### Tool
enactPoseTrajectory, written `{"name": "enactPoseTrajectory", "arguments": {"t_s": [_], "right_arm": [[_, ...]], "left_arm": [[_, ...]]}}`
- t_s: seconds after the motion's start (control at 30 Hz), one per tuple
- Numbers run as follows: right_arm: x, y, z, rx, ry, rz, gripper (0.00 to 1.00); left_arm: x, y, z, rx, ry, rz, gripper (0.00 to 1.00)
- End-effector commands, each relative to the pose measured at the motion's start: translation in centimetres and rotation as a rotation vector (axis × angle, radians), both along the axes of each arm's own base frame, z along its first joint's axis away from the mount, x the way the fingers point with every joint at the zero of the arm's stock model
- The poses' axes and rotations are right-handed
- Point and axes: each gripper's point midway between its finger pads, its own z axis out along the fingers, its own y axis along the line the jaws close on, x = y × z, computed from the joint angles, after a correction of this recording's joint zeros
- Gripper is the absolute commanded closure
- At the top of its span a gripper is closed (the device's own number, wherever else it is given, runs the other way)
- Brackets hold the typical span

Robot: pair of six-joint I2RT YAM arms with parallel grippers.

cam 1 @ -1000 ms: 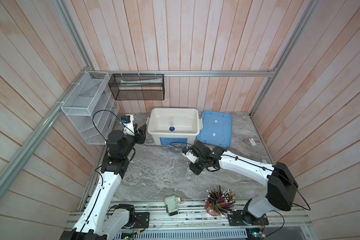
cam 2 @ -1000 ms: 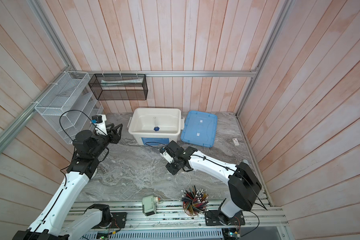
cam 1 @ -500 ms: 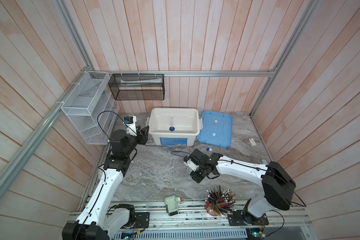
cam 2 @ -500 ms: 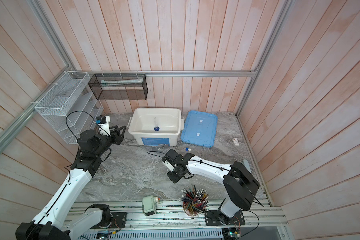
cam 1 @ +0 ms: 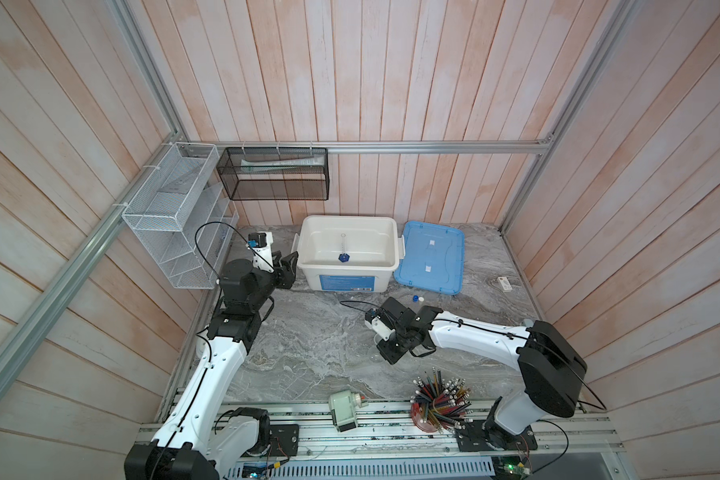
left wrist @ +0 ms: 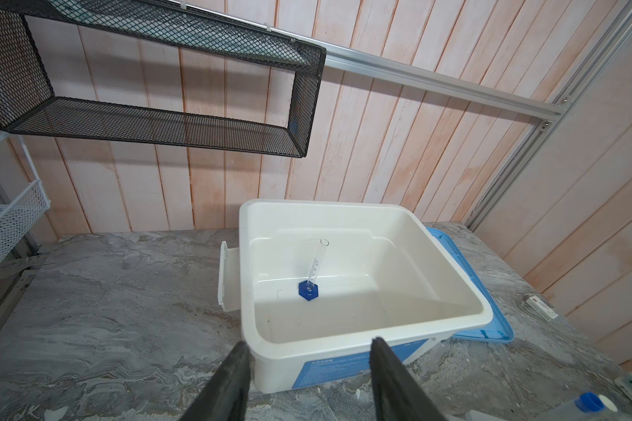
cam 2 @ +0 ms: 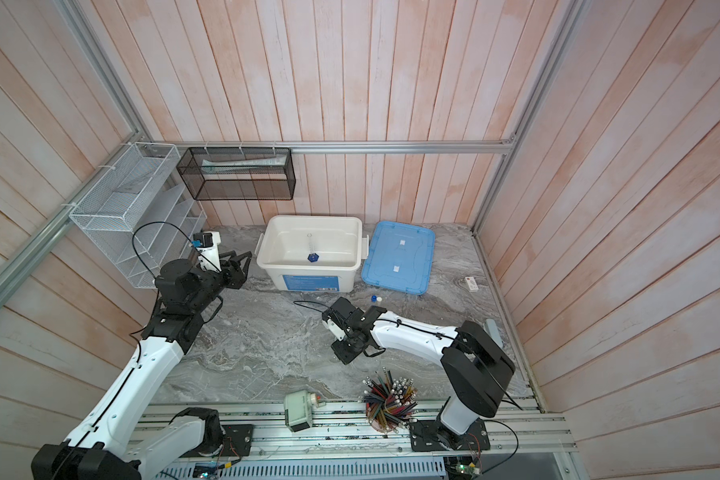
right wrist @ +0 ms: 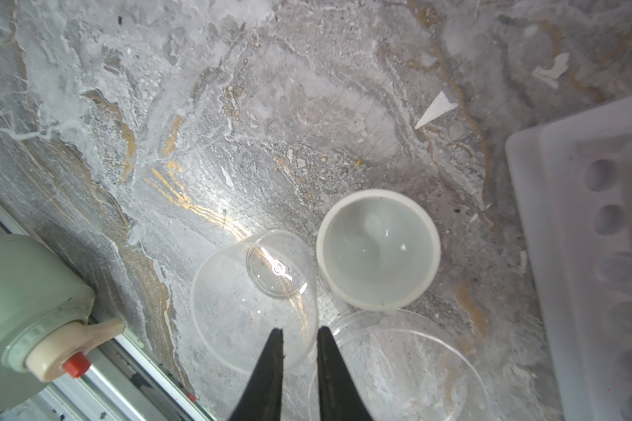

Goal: Organize the chemistry lab equipment
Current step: 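Grasp the clear plastic beaker with the right gripper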

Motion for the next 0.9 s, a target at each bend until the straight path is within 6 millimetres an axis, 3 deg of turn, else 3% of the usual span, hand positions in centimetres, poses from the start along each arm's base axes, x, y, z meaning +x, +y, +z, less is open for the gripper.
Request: {"name": "enactPoseTrajectory", "arguments": {"t_s": [0.0, 0.2, 0.43, 0.63, 0.77, 0.87], "right_arm": [[0.2, 0.7, -0.3, 0.001, 0.009, -0.014, 0.82], [0.6, 0.4, -0.4, -0.010, -0.010, -0.041, 0.85], [1.3, 1.0, 1.0, 0.005, -0.033, -0.055, 0.90], [0.5, 2.0, 2.7, 0.065, -0.025, -0.017, 0.96], [0.3, 2.4, 4.9, 0.101, -0.039, 0.019, 0.97], [0.8, 3.2, 8.4, 0.133, -0.082, 0.054, 0.97]], "left_arm": [[0.0, 0.2, -0.4, 0.005, -0.003, -0.002, 0.46], [0.0, 0.2, -0.4, 0.006, -0.006, -0.002, 0.46], [-0.1, 0.2, -0.4, 0.005, -0.007, -0.003, 0.46], [-0.2, 0.3, -0.6, 0.009, -0.007, -0.001, 0.46], [-0.3, 0.2, -0.5, 0.011, -0.010, -0.003, 0.46], [-0.3, 0.3, -0.4, 0.013, -0.015, -0.001, 0.46]]}}
